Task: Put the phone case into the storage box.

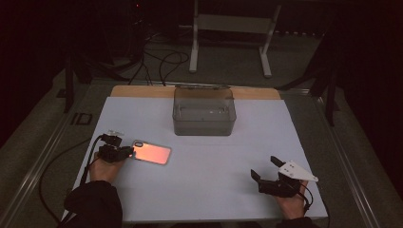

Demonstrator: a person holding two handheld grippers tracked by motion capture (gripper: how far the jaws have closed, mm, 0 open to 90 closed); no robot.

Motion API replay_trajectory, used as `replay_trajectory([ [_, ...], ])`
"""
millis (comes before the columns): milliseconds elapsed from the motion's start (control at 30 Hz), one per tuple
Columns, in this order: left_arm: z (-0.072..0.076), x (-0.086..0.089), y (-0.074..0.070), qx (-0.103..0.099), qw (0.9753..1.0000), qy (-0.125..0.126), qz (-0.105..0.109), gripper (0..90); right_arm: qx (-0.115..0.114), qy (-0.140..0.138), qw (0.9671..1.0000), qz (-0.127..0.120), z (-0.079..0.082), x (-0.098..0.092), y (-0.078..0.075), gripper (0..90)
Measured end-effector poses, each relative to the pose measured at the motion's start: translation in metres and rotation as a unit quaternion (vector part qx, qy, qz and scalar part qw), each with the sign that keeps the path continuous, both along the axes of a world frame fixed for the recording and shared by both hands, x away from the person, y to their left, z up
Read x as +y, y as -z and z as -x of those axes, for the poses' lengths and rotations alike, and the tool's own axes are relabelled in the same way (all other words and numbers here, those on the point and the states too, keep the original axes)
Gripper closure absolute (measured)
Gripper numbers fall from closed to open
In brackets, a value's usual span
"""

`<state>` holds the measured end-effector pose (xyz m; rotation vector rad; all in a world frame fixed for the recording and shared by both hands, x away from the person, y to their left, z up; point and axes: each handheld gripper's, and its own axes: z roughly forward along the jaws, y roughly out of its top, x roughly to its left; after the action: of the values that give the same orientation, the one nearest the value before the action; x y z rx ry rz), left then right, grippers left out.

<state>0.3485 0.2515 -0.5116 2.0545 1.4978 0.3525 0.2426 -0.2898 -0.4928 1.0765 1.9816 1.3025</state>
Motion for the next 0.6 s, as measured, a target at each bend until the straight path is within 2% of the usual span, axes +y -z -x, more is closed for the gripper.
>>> replay_trajectory([
  [100, 0.0006, -0.0002, -0.0001, -0.003, 1.0, -0.002, -0.008, 87.0, 0.001, 0.0, 1.0, 0.001, 0.0002, 0.0006, -0.0001, 8.1],
  [367, 0.0029, -0.0041, 0.0002, -0.015, 0.9996, 0.001, -0.024, 89.0, 0.002, -0.002, 1.0, -0.002, -0.0002, 0.0007, 0.0002, 8.1],
  [600, 0.0034, -0.0033, -0.0011, -0.023, 0.9996, 0.002, -0.019, 89.2, 0.004, -0.001, 1.0, -0.004, -0.0007, 0.0004, 0.0, 8.1],
])
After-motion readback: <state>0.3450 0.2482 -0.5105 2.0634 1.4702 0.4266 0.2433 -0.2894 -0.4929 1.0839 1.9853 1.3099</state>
